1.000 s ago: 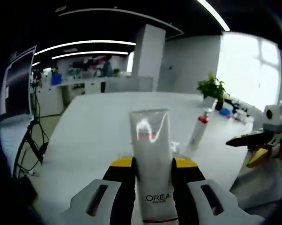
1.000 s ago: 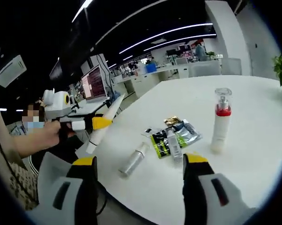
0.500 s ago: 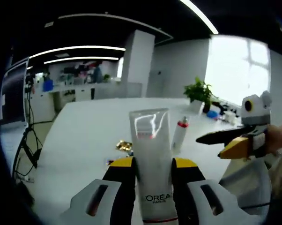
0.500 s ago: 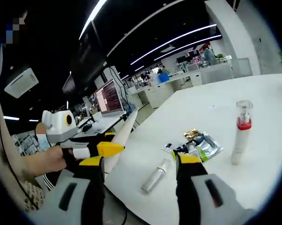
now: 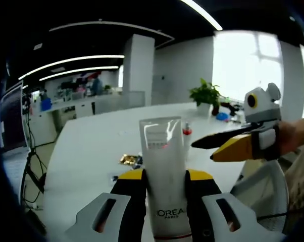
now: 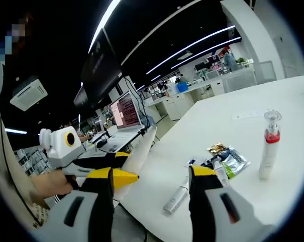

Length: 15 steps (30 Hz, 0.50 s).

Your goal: Arrange the skincare products in the storage area until every visible bottle or jar stands upright without overlapping.

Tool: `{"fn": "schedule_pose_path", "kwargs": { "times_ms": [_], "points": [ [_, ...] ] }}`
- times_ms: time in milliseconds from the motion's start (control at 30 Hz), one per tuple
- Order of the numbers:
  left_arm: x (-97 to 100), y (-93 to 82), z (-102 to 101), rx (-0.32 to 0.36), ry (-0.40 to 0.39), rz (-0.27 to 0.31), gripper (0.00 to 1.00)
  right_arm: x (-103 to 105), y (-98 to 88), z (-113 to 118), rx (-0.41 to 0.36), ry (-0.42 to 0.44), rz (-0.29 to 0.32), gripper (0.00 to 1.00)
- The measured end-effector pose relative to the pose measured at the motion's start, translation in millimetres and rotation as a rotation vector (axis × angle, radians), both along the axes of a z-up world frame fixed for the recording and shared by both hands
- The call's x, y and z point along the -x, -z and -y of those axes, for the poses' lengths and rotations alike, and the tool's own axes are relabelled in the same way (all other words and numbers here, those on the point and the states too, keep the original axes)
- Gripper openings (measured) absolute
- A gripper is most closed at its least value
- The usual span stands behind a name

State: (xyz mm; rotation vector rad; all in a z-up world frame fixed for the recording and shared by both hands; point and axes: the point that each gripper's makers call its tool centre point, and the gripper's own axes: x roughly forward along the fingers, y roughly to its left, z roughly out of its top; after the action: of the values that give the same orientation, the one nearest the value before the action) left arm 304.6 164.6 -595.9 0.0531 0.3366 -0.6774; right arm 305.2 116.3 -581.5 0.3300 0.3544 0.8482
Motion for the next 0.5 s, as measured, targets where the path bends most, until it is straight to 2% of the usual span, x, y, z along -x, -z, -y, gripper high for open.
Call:
{"fn": "schedule_pose_path", "kwargs": {
  "times_ms": [267,500],
  "points": [
    [12.3,0.3,12.4,-0.015,0.042,0.005,0.26,0.5,-4.1,-8.2,-0.057,-0.014,-0.024,0.56],
    [22.4,0.5,27.3,-0.048,0.088,0.025,0.26,0.3,-4.3,-11.3,-0.095,-0.02,-0.057,0.44]
  ]
}}
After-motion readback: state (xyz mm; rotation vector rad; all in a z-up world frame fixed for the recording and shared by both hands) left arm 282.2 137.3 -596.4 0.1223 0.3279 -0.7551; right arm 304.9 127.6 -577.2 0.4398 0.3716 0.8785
